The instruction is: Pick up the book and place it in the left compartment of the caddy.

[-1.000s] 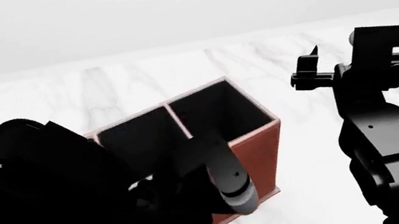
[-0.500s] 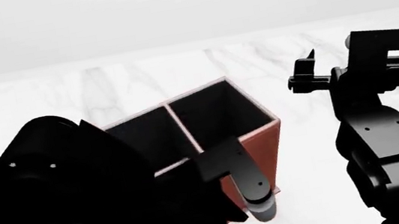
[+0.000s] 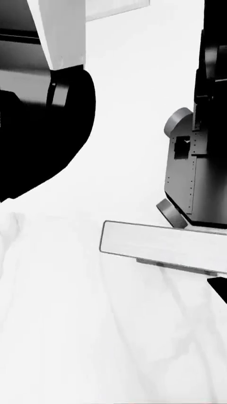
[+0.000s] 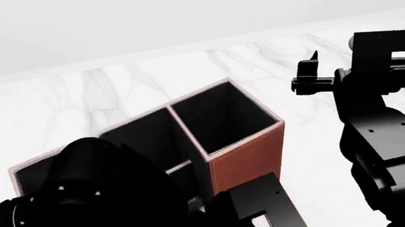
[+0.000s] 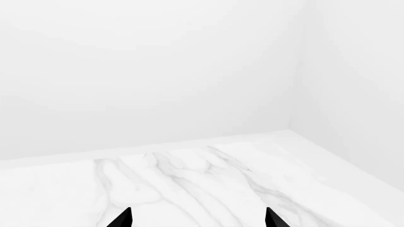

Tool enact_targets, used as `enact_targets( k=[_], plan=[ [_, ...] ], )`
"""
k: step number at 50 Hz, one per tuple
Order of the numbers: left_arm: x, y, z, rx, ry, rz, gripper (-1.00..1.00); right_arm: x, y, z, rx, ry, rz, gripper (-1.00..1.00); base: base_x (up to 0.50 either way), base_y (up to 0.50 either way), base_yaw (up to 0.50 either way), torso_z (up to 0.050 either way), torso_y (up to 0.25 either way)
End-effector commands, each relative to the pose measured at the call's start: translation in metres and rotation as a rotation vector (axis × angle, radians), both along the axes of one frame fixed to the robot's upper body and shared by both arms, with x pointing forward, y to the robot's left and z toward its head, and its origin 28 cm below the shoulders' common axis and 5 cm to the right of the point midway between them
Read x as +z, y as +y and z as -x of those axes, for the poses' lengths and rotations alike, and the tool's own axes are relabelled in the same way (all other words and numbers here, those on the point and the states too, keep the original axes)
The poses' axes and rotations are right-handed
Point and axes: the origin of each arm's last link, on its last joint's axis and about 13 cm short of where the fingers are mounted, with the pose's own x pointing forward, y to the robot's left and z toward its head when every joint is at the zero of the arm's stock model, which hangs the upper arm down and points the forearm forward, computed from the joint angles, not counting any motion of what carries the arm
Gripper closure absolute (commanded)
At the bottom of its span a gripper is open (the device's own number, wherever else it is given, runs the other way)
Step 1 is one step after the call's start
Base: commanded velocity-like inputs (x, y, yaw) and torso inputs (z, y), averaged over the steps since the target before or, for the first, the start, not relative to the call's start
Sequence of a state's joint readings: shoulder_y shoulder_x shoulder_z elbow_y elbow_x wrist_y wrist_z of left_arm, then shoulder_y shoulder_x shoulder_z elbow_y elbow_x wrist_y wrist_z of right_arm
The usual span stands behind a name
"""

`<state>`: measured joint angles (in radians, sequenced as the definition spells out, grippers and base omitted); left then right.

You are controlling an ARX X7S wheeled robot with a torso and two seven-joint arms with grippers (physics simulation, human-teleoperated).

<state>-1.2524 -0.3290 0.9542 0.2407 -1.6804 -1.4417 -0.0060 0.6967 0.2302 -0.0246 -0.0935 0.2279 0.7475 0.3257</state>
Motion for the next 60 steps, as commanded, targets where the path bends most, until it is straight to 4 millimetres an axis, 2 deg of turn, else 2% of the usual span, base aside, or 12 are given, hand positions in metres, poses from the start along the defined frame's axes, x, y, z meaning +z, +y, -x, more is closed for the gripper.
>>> enact_targets(
  k=[1,22,37,50,60],
  plan=[
    [-0.005,-0.005,0.006,-0.035,0.015,-0.006,-1.00,-0.001,0.000,0.000,0.001,0.002,0.000,-1.00,0.00,0.00,0.00,0.000,0.000],
    [-0.006,-0.003,0.002,-0.002,0.022,-0.031,-1.00,-0.004,0.001,-0.001,0.003,0.009,-0.001,-1.00,0.00,0.00,0.00,0.000,0.000],
    [-0.003,0.008,-0.004,0.074,-0.006,-0.062,-1.00,-0.005,0.002,-0.001,0.005,0.010,-0.001,-1.00,0.00,0.00,0.00,0.000,0.000],
    [-0.008,0.007,-0.012,0.073,-0.001,-0.054,-1.00,-0.008,0.002,-0.002,0.007,0.014,-0.004,-1.00,0.00,0.00,0.00,0.000,0.000],
    [-0.024,0.011,-0.025,0.094,0.018,-0.071,-1.00,-0.012,0.002,-0.003,0.010,0.022,-0.008,-1.00,0.00,0.00,0.00,0.000,0.000]
  ],
)
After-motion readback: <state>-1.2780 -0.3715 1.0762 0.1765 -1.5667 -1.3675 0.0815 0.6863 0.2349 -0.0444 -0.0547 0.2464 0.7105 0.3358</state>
